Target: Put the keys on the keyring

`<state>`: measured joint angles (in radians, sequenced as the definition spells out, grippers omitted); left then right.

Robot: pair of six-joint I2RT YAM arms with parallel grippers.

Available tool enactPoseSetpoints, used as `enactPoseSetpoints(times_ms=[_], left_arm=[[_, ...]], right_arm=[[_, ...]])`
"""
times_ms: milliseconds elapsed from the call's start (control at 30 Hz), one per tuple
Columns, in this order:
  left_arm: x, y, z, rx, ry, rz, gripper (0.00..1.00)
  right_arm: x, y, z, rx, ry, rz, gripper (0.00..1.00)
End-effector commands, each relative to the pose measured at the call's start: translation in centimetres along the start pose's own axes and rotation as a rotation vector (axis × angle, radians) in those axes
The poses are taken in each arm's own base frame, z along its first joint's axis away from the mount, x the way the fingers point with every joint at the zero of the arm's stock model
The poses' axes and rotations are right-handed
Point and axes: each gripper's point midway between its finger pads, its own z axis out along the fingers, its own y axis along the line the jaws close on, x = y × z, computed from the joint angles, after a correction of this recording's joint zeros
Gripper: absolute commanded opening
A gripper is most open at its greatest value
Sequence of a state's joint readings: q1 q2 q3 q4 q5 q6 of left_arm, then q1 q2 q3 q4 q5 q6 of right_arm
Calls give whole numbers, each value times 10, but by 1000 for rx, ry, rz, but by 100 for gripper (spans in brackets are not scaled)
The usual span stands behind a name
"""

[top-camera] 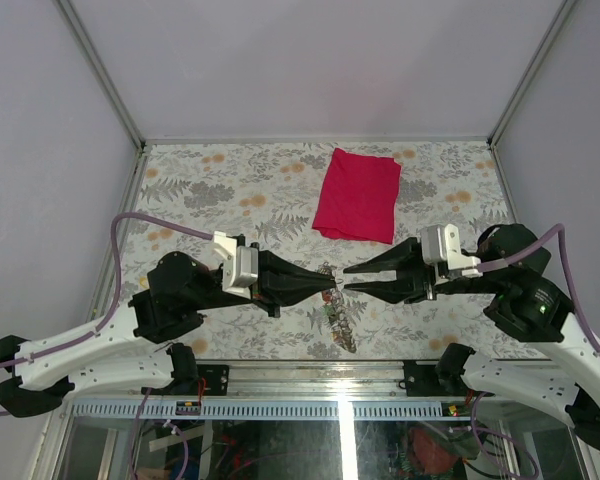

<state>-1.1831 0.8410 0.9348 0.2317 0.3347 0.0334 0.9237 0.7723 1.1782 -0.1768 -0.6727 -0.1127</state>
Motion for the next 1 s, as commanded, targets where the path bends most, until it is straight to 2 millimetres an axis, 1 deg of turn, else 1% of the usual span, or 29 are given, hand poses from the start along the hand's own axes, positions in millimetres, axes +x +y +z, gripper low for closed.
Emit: enactPoseSetpoints(times_ms=[0, 267, 667, 900, 967], left_arm=[[-37, -4, -3, 19, -118, 52, 0], [-38, -6, -2, 28, -116, 51, 0], [-40, -6, -2, 31, -128, 58, 0], [-42, -7, -3, 32, -131, 58, 0], [-43, -7, -3, 30, -134, 58, 0]], right_arm=[[-6, -2, -2, 18, -22, -23, 33], [-4, 1, 6, -23, -26, -6, 33], [3, 2, 10, -48, -16, 10, 31], [6, 3, 13, -59, -13, 21, 19], [6, 3, 13, -63, -14, 22, 14]])
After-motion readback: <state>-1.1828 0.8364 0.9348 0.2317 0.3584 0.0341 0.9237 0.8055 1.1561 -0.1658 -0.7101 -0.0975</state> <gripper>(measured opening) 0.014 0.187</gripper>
